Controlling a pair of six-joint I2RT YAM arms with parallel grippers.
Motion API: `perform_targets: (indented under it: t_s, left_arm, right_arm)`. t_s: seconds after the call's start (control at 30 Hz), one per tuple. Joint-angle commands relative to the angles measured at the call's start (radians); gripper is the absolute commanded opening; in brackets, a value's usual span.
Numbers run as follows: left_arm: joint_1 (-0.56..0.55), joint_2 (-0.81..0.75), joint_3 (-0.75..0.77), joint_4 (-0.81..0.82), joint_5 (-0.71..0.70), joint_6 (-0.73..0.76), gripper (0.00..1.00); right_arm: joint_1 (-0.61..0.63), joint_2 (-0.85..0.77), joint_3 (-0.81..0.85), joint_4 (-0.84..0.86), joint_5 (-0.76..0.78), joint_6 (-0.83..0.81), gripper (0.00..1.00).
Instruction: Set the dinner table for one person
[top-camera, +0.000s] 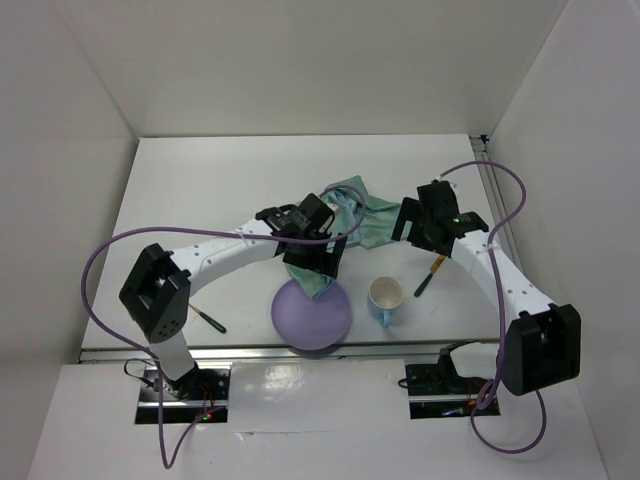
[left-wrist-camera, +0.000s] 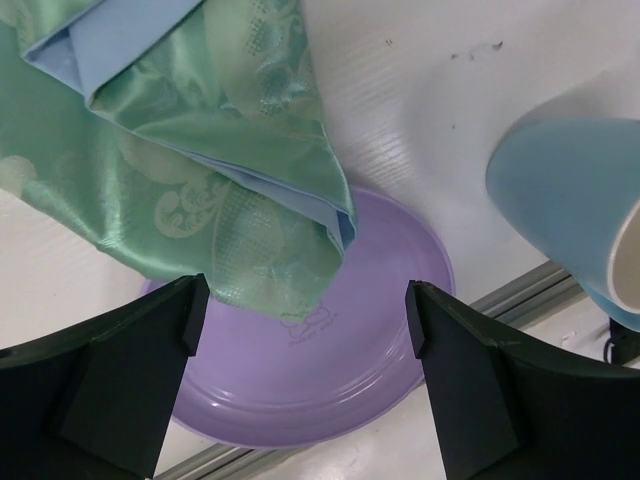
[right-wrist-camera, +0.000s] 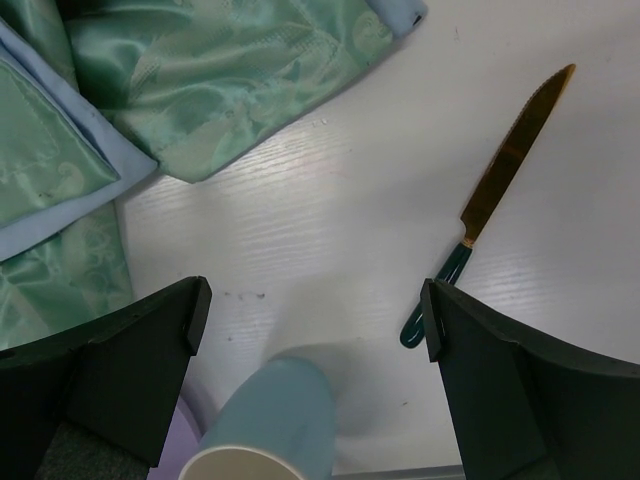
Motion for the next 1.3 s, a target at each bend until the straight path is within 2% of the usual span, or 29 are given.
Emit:
perform_targets:
  t_s: [0.0, 0.13, 0.3, 0.4, 0.73, 1.0, 1.13, 1.27]
  left_arm:
    - [-0.033, 0.044, 0.000, -0.005, -0.057, -0.004, 1.00]
    - [-0.042, 0.068, 0.009, -0.005, -0.080, -0.013, 0.93]
    - [-0.065, 0.123, 0.062, -0.023, -0.135, -0.013, 0.77]
    - [-0.074, 0.149, 0.073, -0.023, -0.163, -0.026, 0.72]
    - [-0.114, 0.192, 0.116, -0.033, -0.162, -0.047, 0.77]
    - [-0.148, 0.176, 0.095, -0.046, -0.244, -0.047, 0.79]
    - [-0.183, 0.203, 0.089, -0.080, -0.392, -0.036, 0.80]
    - [-0.208, 0.164, 0.030, -0.060, -0.425, -0.026, 0.80]
  right_arm:
    - [0.008, -0.025, -0.024, 0.039, -0.017, 0.010, 1.00]
    - [0.008, -0.016, -0.024, 0.039, -0.018, 0.020, 1.00]
    - [0.008, -0.007, -0.015, 0.029, -0.027, 0.029, 1.00]
    - [0.008, -0.007, -0.006, 0.029, -0.027, 0.029, 1.00]
    - [0.008, 0.002, 0.003, 0.029, -0.036, 0.038, 1.00]
    - [0.008, 0.002, 0.003, 0.029, -0.036, 0.038, 1.00]
    - [0.008, 0.002, 0.003, 0.029, -0.045, 0.038, 1.00]
    - [0.008, 0.002, 0.003, 0.029, -0.054, 0.038, 1.00]
